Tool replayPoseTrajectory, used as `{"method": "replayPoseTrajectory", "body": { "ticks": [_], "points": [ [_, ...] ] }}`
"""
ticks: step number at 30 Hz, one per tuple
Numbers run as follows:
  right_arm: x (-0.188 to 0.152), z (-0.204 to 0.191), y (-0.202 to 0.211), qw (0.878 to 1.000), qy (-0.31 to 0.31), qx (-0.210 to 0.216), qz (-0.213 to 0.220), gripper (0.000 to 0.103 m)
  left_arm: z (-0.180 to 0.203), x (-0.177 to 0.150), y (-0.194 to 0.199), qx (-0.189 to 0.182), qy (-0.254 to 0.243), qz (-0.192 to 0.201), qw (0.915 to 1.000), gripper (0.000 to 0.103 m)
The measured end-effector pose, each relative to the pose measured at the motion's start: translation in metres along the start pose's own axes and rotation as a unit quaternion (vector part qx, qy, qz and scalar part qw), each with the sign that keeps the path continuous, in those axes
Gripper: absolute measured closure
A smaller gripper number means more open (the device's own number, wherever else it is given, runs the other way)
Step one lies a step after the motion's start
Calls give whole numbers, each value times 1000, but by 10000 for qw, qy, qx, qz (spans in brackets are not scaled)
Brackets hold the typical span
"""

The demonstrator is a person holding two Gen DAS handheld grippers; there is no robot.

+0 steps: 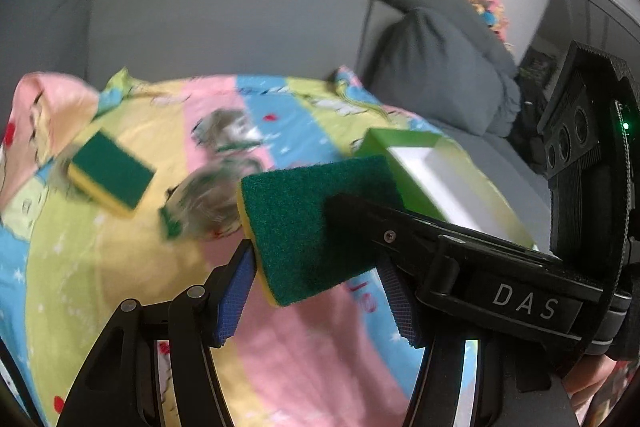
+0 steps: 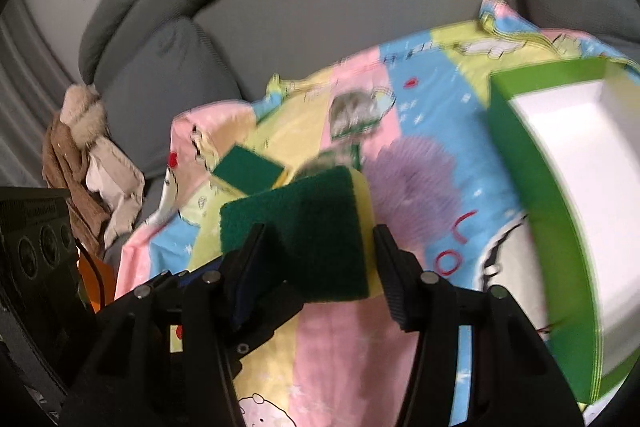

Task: Organize objects
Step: 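Carry the sponge in the right gripper over the green box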

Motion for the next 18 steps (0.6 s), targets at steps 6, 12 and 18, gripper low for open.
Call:
{"method": "replayPoseTrajectory", "body": {
  "ticks": [6, 12, 18],
  "points": [
    [10, 33, 40, 9978, -366, -226, 511, 51, 48, 16, -13, -310, -513, 49, 9982, 41],
    [17, 81, 75, 9917, -666, -494, 981, 50, 99, 30, -44, -565, -1147, -160, 9917, 41],
    [12, 136, 85, 9825, -1306, -792, 1069, 50, 136, 28, -88, -861, -1477, -620, 9833, 41]
  ]
}}
Point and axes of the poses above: each gripper's, at about its wrist camera, not at the fingertips, and y roughly against the way its jaws point, z to its right, x to its top, the point moved 5 cm from there along -y, roughly the way its jaws point, and after that the axes turned 11 degrees about -x, right-handed, at the moved point
